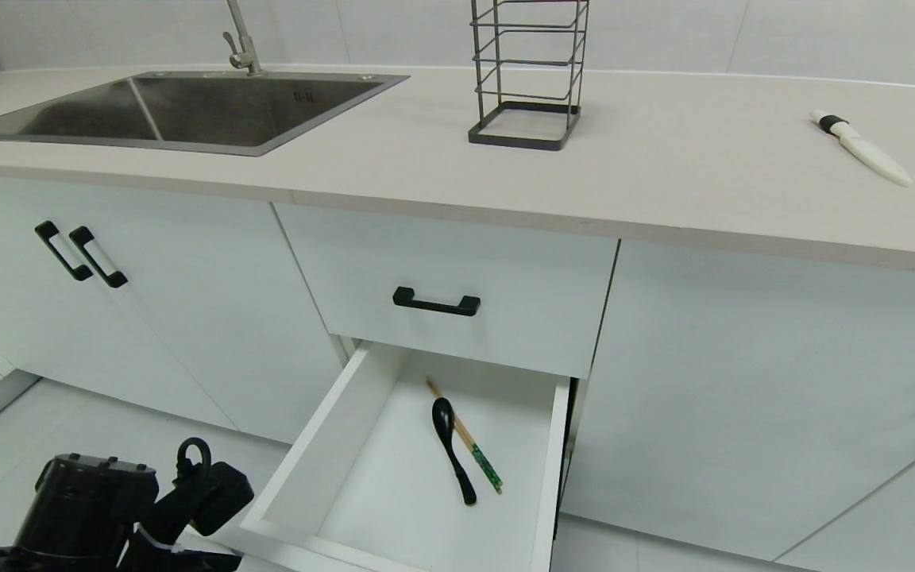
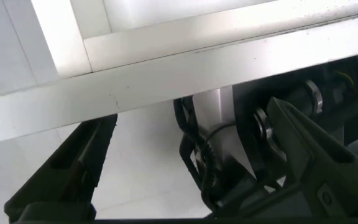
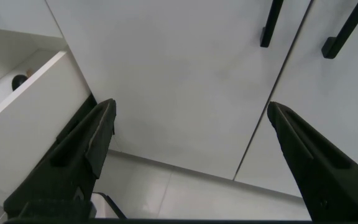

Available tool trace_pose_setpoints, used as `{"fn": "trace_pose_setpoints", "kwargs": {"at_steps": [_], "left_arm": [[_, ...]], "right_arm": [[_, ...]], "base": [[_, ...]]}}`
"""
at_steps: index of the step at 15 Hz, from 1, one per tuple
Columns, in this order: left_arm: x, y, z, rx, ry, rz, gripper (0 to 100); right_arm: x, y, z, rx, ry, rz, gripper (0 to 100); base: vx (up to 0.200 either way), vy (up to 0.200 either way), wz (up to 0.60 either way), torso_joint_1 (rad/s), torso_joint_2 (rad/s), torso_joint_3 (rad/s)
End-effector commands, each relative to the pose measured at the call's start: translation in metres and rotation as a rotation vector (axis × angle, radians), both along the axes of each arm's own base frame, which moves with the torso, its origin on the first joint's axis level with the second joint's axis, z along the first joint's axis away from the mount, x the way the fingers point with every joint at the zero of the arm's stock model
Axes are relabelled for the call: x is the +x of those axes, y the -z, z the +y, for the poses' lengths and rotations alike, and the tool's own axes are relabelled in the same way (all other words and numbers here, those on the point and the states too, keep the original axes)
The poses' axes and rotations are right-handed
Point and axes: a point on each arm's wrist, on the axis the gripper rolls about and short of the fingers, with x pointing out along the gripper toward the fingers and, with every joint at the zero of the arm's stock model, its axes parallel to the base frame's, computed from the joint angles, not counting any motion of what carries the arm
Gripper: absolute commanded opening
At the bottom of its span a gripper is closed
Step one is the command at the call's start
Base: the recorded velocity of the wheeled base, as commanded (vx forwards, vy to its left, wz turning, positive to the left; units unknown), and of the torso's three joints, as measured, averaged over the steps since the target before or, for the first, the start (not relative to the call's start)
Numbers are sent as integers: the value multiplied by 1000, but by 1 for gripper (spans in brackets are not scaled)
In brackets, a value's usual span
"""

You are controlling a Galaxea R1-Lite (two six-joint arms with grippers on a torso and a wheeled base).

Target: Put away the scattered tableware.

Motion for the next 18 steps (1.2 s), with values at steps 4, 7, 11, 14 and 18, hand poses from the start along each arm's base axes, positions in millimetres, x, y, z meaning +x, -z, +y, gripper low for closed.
{"fn": "trace_pose_setpoints", "kwargs": {"at_steps": [4, 7, 11, 14, 18], "left_arm": [[4, 3, -2, -8, 8, -34, 100], [15, 10, -4, -9, 0, -90, 100], [27, 13, -11, -21, 12, -192, 100], [37, 18, -20, -37, 39, -231, 100], [45, 18, -22, -60, 33, -281, 100]], "right_arm": [[0, 0, 0, 0, 0, 2, 100], [0, 0, 0, 0, 0, 2, 100], [0, 0, 0, 0, 0, 2, 100], [0, 0, 0, 0, 0, 2, 100], [0, 0, 0, 0, 1, 2, 100]], "base": [[0, 0, 0, 0, 0, 0], [0, 0, 0, 0, 0, 0], [0, 0, 0, 0, 0, 0], [0, 0, 0, 0, 0, 0], [0, 0, 0, 0, 0, 0]]}}
